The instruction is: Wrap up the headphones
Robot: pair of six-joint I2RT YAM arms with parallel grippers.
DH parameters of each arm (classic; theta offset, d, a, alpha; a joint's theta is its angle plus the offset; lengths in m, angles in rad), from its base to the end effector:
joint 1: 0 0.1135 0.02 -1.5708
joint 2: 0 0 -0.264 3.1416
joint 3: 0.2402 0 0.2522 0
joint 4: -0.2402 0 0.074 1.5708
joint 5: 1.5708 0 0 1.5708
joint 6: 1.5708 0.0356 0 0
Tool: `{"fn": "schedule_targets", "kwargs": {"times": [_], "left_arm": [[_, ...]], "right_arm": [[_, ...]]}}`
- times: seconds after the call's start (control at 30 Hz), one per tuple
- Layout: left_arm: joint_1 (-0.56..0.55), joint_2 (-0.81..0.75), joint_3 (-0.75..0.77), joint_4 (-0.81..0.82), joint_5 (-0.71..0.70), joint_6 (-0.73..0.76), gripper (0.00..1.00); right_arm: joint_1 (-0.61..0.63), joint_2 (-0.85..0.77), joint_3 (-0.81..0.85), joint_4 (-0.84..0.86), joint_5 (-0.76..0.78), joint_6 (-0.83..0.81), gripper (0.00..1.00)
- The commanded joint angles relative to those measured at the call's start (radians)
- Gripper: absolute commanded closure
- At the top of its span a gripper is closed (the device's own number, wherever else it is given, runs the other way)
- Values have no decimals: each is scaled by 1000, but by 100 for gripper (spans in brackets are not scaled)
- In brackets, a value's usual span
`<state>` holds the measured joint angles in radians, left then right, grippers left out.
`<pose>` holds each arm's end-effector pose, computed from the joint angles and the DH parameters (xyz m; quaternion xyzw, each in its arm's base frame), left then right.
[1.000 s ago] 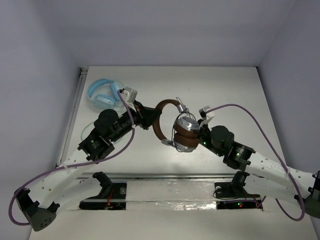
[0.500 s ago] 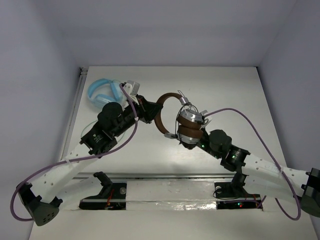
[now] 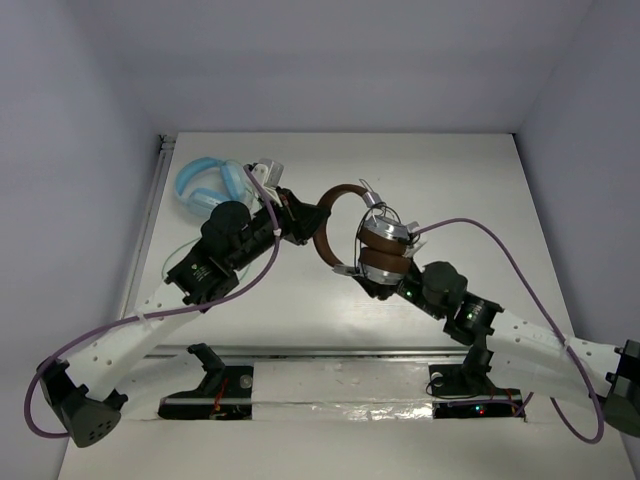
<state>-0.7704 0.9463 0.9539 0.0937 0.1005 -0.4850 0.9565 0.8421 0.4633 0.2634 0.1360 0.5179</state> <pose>0.1547 -0.1551 0.4006 0.1321 0.6574 -0.4625 0.5800 0.1207 0.1627 0.2630 -0.1179 0.7370 0.4085 0.5254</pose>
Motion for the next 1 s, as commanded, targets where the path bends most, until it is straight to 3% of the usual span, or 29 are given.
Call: {"fn": "schedule_targets", "kwargs": {"times": [0.0,0.1,0.23,0.3,0.43,0.5,0.53,0.73,0.97], "left_arm": [[3,-23,75,138,-8,-59,100],[3,-21,72,150,-13,-79,100],[3,-24,71,164,-38,-99,100],[3,-18,71,175,-41,-102,100],[3,-14,69,172,-82,-110,100],[3,-20,66,172,-151,-122,100],[3,-21,63,173,-172,-130,100],[3,16,28,210,-376,-187,100],[3,84,-41,276,-665,-193,100]], "right_arm": [[-4,-23,-28,42,19,14,66],[-4,-41,-55,49,16,40,73],[-4,-43,-84,71,-1,77,70],[-4,-38,-87,82,-13,79,78],[-4,-44,-86,83,-4,103,85],[-4,-49,-89,74,-13,116,99],[-4,-49,-86,68,-18,135,100],[-4,-48,-81,50,-48,211,100],[5,-34,-46,25,-151,174,100]]}}
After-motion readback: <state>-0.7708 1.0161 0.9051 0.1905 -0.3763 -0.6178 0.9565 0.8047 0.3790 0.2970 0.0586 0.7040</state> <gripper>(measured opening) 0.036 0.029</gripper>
